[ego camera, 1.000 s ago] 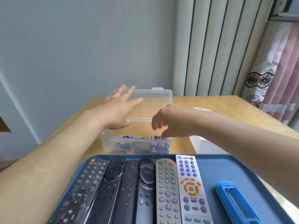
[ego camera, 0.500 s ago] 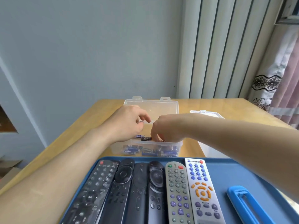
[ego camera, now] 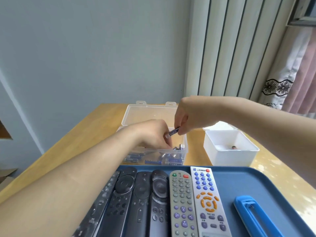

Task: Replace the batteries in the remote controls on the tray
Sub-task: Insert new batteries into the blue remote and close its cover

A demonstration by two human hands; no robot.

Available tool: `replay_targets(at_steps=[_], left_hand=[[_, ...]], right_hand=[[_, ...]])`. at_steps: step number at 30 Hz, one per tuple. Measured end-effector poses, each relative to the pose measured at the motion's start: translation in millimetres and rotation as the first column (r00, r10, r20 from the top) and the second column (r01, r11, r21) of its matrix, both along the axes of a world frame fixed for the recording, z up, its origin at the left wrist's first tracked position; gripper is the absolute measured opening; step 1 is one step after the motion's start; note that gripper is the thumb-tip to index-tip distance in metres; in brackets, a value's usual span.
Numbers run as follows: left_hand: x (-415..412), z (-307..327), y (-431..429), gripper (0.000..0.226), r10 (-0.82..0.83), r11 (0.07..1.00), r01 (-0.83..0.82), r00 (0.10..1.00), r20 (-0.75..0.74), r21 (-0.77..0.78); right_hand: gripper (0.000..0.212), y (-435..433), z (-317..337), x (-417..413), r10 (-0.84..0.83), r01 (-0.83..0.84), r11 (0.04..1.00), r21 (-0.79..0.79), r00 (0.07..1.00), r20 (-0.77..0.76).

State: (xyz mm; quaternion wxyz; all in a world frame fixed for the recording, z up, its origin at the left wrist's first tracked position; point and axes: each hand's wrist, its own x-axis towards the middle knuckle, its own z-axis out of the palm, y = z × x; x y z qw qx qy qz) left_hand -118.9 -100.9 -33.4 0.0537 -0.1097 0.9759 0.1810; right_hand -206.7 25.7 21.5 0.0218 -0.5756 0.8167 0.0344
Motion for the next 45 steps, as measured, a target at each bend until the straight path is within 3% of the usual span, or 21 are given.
replay_targets(at_steps=[5, 9, 11, 15, 20, 22, 24, 26, 28, 31, 35, 40, 43, 45], left_hand=[[-21, -8, 17, 0.019, 0.046, 0.990, -0.057, 0.996, -0.082, -0.132], [-23, -6, 25, 0.014, 0.036, 0.988, -0.044, 0.998, -0.053, -0.147], [-23, -3, 28, 0.019, 0.024, 0.996, -0.022, 1.000, 0.015, -0.082], [-23, 0, 29, 0.028, 0.007, 1.000, -0.003, 0.992, 0.128, -0.027], [-20, -4, 28, 0.014, 0.034, 0.999, -0.035, 0.999, -0.038, -0.030], [-11, -2, 24, 0.012, 0.112, 0.987, -0.091, 0.981, -0.159, 0.134], [2, 5, 22, 0.013, 0.289, 0.847, -0.110, 0.917, -0.276, 0.521], [18, 12, 29, 0.014, 0.436, 0.560, 0.013, 0.846, -0.308, 0.828], [34, 18, 43, 0.016, 0.502, 0.355, 0.143, 0.805, -0.317, 0.924], [51, 19, 68, 0.019, 0.537, 0.253, 0.256, 0.765, -0.356, 0.933], [71, 21, 103, 0.017, 0.587, 0.304, 0.324, 0.677, -0.444, 0.896], [94, 19, 143, 0.015, 0.612, 0.440, 0.257, 0.615, -0.497, 0.860], [102, 17, 150, 0.010, 0.575, 0.548, 0.200, 0.616, -0.539, 0.812], [108, 11, 157, 0.007, 0.531, 0.631, 0.147, 0.635, -0.562, 0.762]], right_hand=[[0.008, 20, -10, -19, -0.062, 0.220, 0.927, -0.304, 0.889, 0.454], [0.014, 32, -31, -21, 0.006, 0.519, 0.765, -0.381, 0.585, 0.811], [0.014, 34, -41, -20, 0.011, 0.574, 0.732, -0.367, 0.529, 0.849], [0.013, 35, -55, -15, -0.039, 0.577, 0.725, -0.377, 0.581, 0.813], [0.012, 38, -55, -10, -0.042, 0.563, 0.726, -0.395, 0.609, 0.792], [0.015, 42, -54, -10, 0.018, 0.598, 0.694, -0.401, 0.542, 0.840], [0.018, 49, -51, -7, 0.116, 0.662, 0.648, -0.378, 0.404, 0.907], [0.019, 58, -45, -1, 0.211, 0.691, 0.629, -0.357, 0.290, 0.933], [0.018, 69, -37, 11, 0.296, 0.679, 0.637, -0.365, 0.221, 0.929], [0.016, 83, -31, 31, 0.391, 0.666, 0.615, -0.423, 0.209, 0.896], [0.015, 107, -29, 60, 0.545, 0.687, 0.541, -0.485, 0.153, 0.824], [0.024, 133, -38, 91, 0.548, 0.729, 0.427, -0.535, 0.262, 0.794], [0.033, 150, -37, 95, 0.529, 0.711, 0.500, -0.494, 0.200, 0.824], [0.027, 164, -40, 96, 0.454, 0.668, 0.578, -0.469, 0.214, 0.865]])
